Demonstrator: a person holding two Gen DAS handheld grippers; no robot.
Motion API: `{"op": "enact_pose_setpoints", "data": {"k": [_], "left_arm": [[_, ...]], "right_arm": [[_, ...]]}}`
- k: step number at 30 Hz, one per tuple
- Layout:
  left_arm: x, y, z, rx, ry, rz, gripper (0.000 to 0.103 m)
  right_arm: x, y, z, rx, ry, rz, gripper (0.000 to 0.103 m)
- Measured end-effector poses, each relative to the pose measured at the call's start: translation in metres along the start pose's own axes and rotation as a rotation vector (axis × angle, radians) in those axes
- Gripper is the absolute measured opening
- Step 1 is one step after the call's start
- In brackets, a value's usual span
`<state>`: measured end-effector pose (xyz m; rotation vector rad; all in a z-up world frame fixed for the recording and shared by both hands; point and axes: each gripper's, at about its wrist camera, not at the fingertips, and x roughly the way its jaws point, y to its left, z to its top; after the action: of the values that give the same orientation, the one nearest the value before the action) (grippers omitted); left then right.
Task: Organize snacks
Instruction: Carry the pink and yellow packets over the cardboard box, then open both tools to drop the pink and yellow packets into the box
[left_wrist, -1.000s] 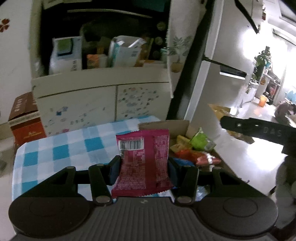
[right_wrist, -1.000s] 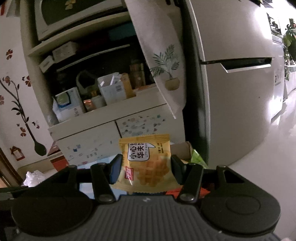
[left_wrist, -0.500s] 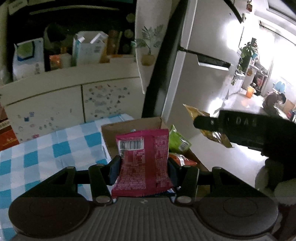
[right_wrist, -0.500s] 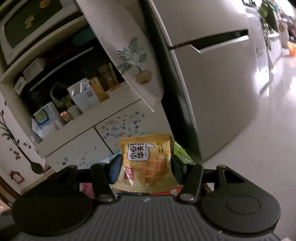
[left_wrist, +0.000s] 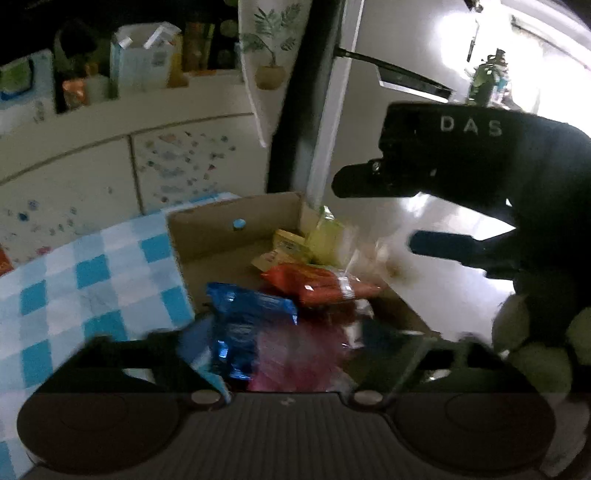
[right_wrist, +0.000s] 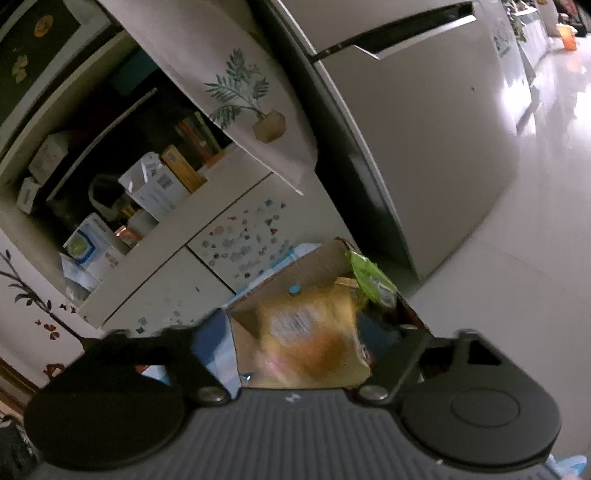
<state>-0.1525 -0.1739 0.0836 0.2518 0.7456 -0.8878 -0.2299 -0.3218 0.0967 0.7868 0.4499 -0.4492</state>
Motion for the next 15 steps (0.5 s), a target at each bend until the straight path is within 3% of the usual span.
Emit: {"op": "enact_pose_setpoints", "data": {"k": [9, 15], "left_arm": [[-0.005, 0.0054, 0.0045, -0.034, 0.057, 0.068, 0.103], [-0.0109, 0.0072, 0.0044, -0.031, 0.084, 0.104, 0.103]], "right_arm": [[0.0034, 0.0032, -0.0022, -0.012, 0.01, -0.015, 0.086], [0.0079, 0.0061, -0.0048, -0.045, 0.019, -0.07, 0.089]]}}
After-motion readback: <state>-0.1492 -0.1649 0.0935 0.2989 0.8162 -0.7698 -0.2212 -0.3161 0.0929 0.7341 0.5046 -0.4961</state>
